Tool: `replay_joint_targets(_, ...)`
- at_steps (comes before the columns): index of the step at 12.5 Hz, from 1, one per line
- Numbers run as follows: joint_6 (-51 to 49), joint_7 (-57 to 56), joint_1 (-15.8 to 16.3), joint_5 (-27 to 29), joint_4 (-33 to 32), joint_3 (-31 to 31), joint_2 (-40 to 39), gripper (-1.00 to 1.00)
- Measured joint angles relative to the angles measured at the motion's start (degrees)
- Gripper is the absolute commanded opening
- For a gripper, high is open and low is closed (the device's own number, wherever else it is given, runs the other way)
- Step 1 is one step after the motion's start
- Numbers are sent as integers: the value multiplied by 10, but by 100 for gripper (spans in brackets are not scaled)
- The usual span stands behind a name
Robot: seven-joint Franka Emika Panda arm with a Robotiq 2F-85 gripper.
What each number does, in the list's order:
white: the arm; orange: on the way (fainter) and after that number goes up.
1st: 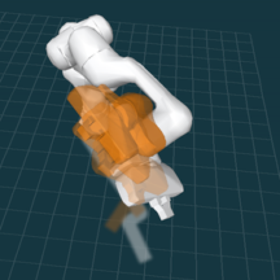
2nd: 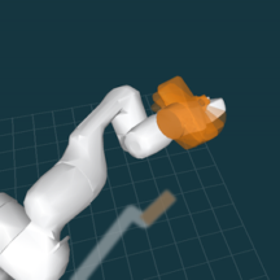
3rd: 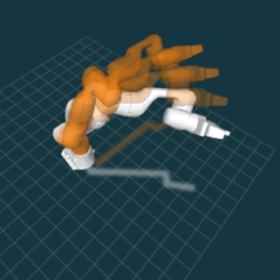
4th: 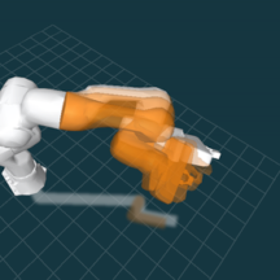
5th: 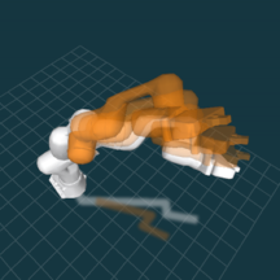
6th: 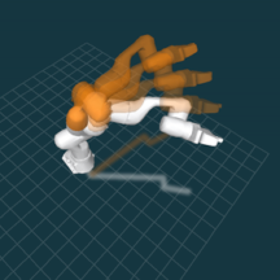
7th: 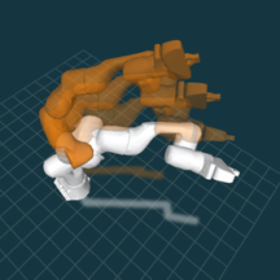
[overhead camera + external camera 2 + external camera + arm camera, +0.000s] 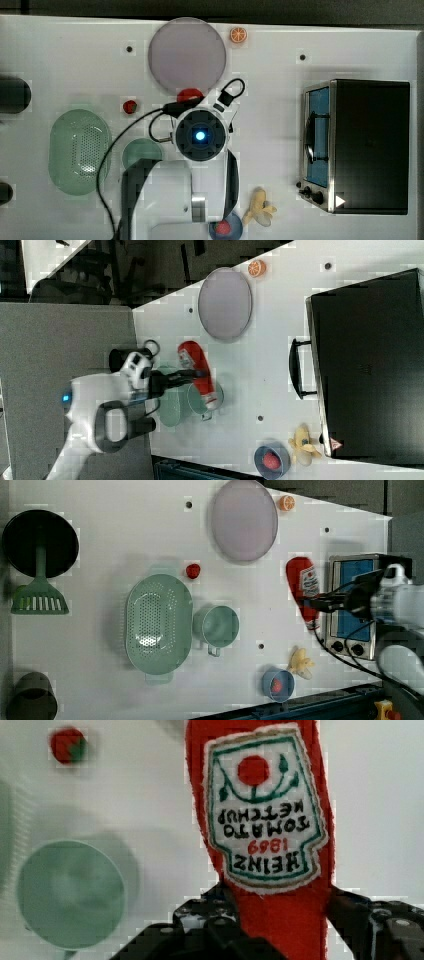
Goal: Pick Ketchup from the table and place it in strainer.
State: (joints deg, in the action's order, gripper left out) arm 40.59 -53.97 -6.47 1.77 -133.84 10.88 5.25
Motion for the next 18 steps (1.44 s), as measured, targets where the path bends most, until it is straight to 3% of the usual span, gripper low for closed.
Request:
replay_joint_targets(5,-58,49,-3,12,30,66,43,9)
replay_joint_targets(9,-50,197,19,15,30,144,15,9)
replay_joint_targets(13,17,325,32,15,30,244,-47,9)
replay_joint_targets(18,141,443,52,22,29,307,-142,9)
